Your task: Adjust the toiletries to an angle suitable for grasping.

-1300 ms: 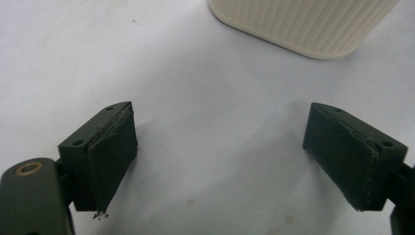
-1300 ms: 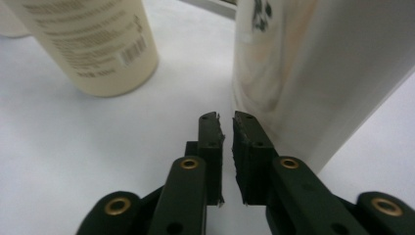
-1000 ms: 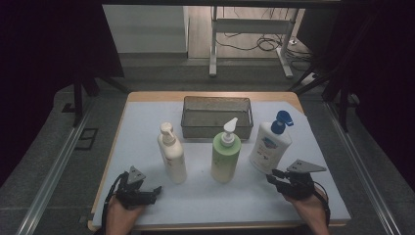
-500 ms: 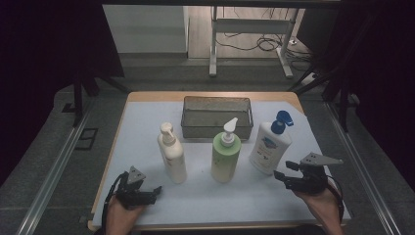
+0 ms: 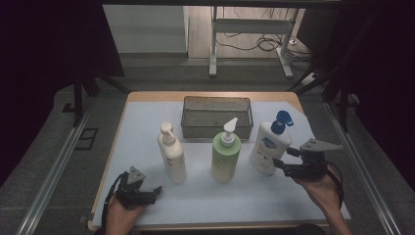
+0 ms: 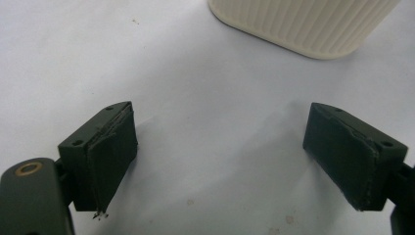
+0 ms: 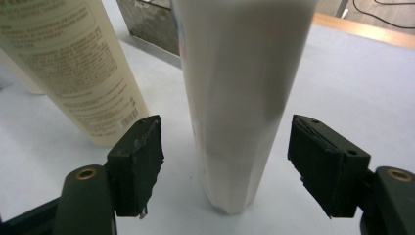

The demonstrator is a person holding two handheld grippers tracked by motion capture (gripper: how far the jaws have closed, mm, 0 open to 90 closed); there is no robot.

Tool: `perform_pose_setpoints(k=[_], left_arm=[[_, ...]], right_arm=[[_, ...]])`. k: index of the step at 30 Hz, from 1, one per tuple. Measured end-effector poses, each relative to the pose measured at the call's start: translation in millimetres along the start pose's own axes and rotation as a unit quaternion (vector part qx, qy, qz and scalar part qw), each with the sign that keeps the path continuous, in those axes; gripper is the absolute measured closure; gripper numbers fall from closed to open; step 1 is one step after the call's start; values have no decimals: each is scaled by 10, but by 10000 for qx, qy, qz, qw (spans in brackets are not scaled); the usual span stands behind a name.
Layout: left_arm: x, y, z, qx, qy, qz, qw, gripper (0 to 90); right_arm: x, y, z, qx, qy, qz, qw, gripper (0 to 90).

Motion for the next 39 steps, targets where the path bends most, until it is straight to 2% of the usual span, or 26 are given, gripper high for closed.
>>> perform_pose_setpoints(k=[18,29,39], left_arm=[[0,0,0,1,3,-3,10000,127],[0,1,0,2,5,0,10000,127],[0,1,0,2,6,0,10000,127]], right_arm=[[-237,5,271,-50,30,-251,9997,314],[-259,8,425,-13,104,-378,9992,342],[-260,3,446,12,64,-363,9993,379]])
Point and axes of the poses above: each handheld gripper's, and its own axes: z roughly forward along the jaws, x roughly out of its underside, y roughly to its left, the point moved 5 cm from there along z, roughly forward along the jaws, and after that the axes turned 12 degrees about -y, right-handed, at the moved point
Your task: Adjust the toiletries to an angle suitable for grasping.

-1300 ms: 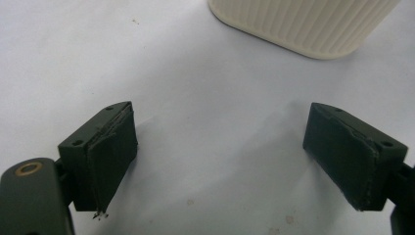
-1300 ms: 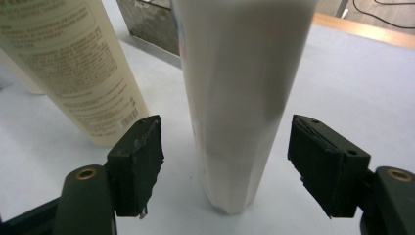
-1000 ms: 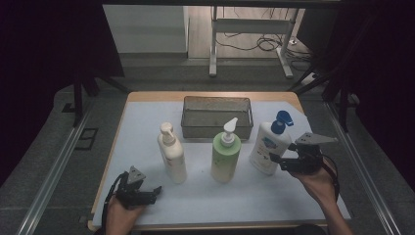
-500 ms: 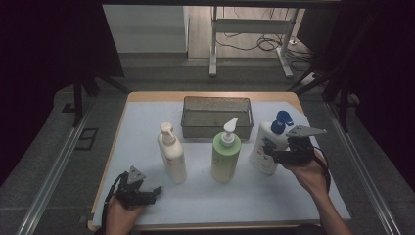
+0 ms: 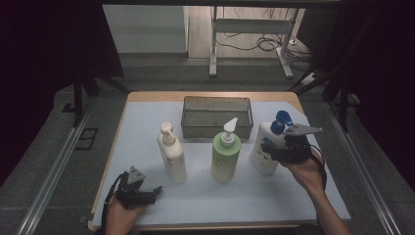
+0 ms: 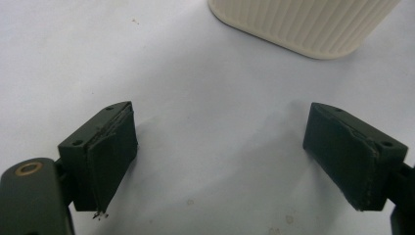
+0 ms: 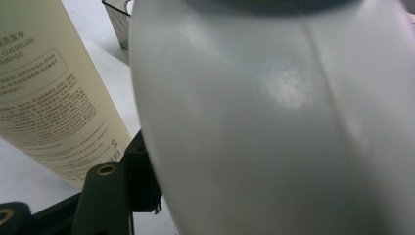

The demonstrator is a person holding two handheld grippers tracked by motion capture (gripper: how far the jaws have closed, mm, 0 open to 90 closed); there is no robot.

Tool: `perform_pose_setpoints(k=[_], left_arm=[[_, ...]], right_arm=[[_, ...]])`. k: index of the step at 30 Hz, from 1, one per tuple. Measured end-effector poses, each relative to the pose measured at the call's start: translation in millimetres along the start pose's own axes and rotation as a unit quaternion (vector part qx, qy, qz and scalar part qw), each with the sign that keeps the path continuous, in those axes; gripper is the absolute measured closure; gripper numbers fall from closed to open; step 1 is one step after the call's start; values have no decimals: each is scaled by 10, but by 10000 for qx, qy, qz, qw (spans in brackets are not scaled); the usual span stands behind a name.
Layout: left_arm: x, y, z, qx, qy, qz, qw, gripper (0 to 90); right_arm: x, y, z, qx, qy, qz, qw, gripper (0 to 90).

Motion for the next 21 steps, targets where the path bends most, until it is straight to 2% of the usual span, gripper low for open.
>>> perform_pose_setpoints(k=[14,17,21], left_arm=[[0,0,0,1,-1,-1,10000,127],[0,0,0,1,-1,-1,10000,127],[-1,-2,2,-6,-13,-14,10000,127]], right_arm=[[-28,61,-33,126,4,-12,9999,401],[-63,60,-50,120,-15,47,9999,402],[-204,62,-104,105,-123,145,9998,401]])
Point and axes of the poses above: each handheld gripper's, and its own axes: z roughly forward along the jaws, x roughly out of its underside, y roughly to its left, the point moved 5 cm from there along z, roughly forward along the jaws, and after that the axes turned 12 degrees about -y, right-handed, at the moved point
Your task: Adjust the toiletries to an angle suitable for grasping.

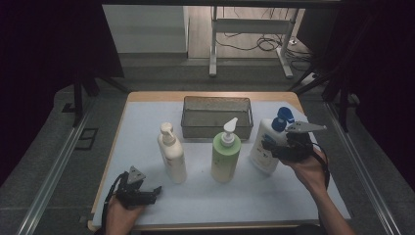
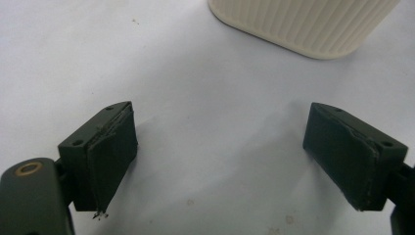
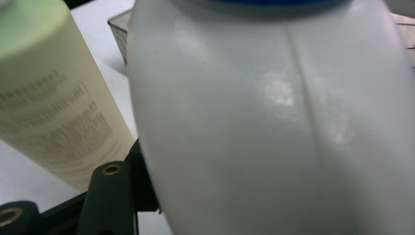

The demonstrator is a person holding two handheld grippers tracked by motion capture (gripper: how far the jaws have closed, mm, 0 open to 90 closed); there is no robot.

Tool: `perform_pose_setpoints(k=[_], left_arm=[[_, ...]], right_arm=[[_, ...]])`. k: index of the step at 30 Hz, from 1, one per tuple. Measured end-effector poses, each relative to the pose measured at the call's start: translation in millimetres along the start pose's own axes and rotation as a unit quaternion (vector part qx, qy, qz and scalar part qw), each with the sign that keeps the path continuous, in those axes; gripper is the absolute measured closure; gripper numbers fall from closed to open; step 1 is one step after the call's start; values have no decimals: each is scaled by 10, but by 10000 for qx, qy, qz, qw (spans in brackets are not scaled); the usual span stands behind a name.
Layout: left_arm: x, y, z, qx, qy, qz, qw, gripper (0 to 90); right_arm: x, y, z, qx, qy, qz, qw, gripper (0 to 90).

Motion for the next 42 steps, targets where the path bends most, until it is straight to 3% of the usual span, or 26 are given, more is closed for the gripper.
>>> perform_pose_setpoints(k=[15,42], left_arm=[[0,0,0,-1,-2,0,10000,127],[0,1,0,3,0,-2,10000,127]], right_arm=[[-335,53,30,4,-124,-38,9999,403],[-920,87,309,33,-320,36,9995,405]])
Point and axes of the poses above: each handheld gripper's, and its own axes: z roughly forward along the jaws, x roughly out of its underside, y roughly to its left, the point moved 5 cm from there along z, roughly forward along the jaws, and after that the axes turned 12 degrees about -y, right-handed, at the moved point
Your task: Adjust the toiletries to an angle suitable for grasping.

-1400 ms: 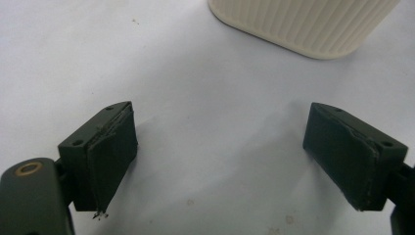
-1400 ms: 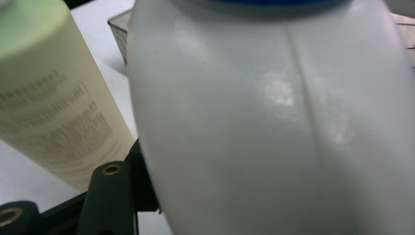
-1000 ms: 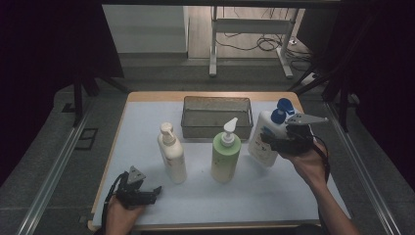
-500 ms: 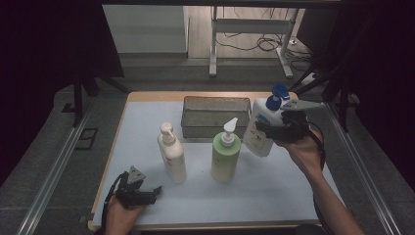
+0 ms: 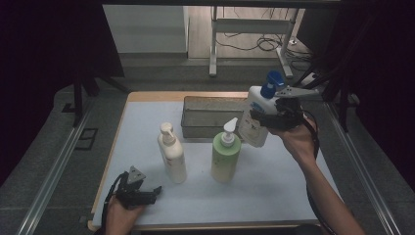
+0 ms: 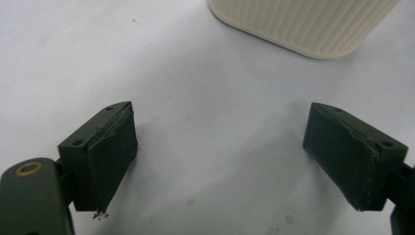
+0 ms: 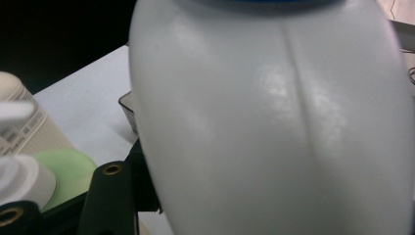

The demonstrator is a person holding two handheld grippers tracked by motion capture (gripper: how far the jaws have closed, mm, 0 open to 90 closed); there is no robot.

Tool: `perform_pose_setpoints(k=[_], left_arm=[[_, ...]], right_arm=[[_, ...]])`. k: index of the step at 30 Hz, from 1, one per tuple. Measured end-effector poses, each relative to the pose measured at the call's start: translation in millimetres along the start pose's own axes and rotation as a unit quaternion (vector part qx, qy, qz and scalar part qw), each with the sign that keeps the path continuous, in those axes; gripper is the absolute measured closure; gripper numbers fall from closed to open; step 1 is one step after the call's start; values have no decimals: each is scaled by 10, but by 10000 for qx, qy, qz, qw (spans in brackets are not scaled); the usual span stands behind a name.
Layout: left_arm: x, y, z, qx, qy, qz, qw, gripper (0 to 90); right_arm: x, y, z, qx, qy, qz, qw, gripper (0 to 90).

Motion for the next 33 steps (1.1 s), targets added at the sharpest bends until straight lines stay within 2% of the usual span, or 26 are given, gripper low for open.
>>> perform_pose_setpoints(k=[7,16,33], left_arm=[[0,1,0,1,3,9,10000,127],[0,1,0,2,3,8,10000,127],[0,2,0,-2,6,10,10000,127]], right_arm=[[-115,-7,143,85,-32,-35,10000,405],[-207,-30,355,162,-67,36,9998,406],[-266,-62,696,270,-104,114,9995,406]])
Point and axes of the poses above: each handheld gripper's, and its own axes: z roughly forward along the jaws, x roughly out of its underside, y roughly to its left, the point moved 5 cm from there along z, roughly forward along the jaws, and after that the axes turned 12 degrees about -y, right-handed, at the moved point
